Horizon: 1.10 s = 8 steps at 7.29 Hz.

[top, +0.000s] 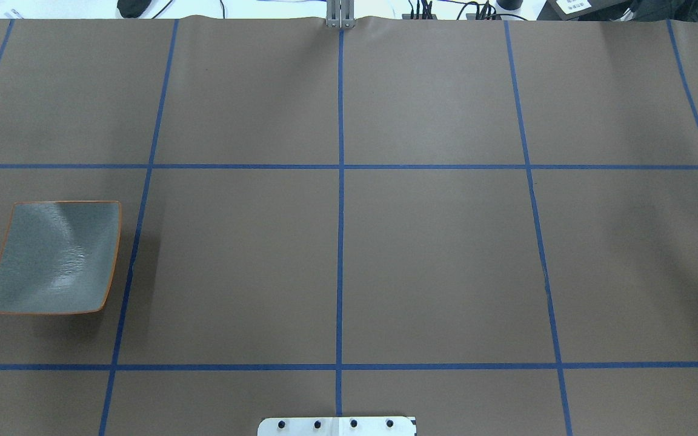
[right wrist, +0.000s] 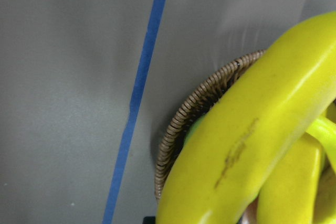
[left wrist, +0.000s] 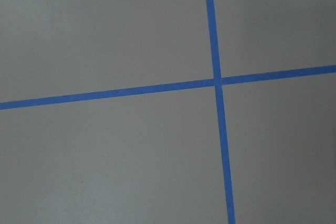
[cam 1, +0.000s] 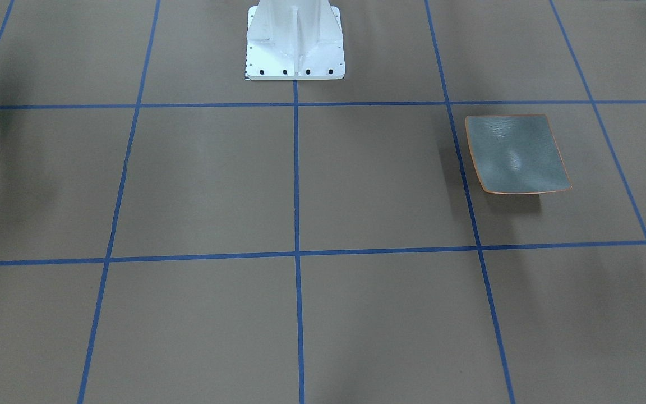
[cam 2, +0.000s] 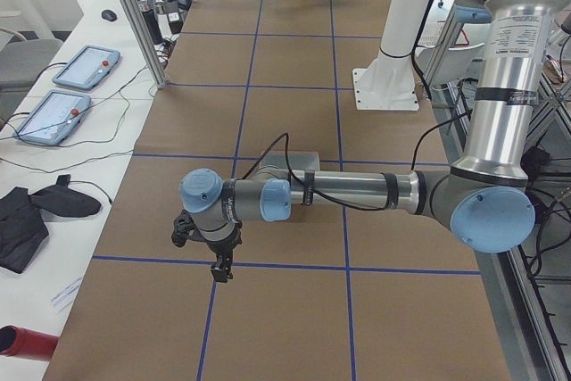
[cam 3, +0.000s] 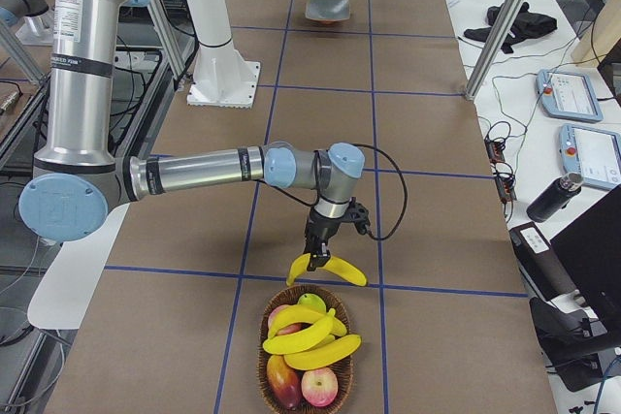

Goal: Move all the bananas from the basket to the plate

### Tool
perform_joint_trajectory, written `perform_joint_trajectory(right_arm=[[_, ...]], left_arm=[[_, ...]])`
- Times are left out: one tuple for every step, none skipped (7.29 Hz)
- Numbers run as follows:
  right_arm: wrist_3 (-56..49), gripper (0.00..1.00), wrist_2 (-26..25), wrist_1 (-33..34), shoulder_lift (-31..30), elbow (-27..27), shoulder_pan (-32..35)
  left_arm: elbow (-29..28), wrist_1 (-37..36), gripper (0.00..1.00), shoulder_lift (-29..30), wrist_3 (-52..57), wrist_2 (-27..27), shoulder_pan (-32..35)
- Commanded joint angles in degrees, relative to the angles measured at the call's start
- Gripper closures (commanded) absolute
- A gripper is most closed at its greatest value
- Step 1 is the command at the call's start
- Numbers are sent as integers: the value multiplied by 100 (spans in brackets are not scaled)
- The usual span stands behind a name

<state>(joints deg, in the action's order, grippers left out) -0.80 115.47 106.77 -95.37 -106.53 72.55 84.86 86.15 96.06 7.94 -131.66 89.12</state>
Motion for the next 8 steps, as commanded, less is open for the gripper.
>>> perform_joint_trajectory(right_arm=[[0,100,89,1026,971,-201,13],[9,100,142,1152,1281,-262,-4],[18,100,264,1222,1580,-315,-83],[70,100,265,1241,1948,-272,-344],[79,100,248,1241,2378,-176,-643],[193,100,248,1223,2748,-132,-872],[829,100,274,1154,3160,-140,-1188],[1732,100,274,1014,3539,-140,-1582]], left_arm=[[4,7,0,44,-3,0,0],[48,16,0,149,5,-17,0],[-21,381,0,246,6,-17,-26],[-196,1264,0,194,-12,-17,-52],[-598,1934,0,246,-21,-17,-53],[-750,2010,0,412,-291,-26,-140],[-734,2028,0,561,-772,-26,-297],[-717,2055,0,650,-1133,-87,-395]])
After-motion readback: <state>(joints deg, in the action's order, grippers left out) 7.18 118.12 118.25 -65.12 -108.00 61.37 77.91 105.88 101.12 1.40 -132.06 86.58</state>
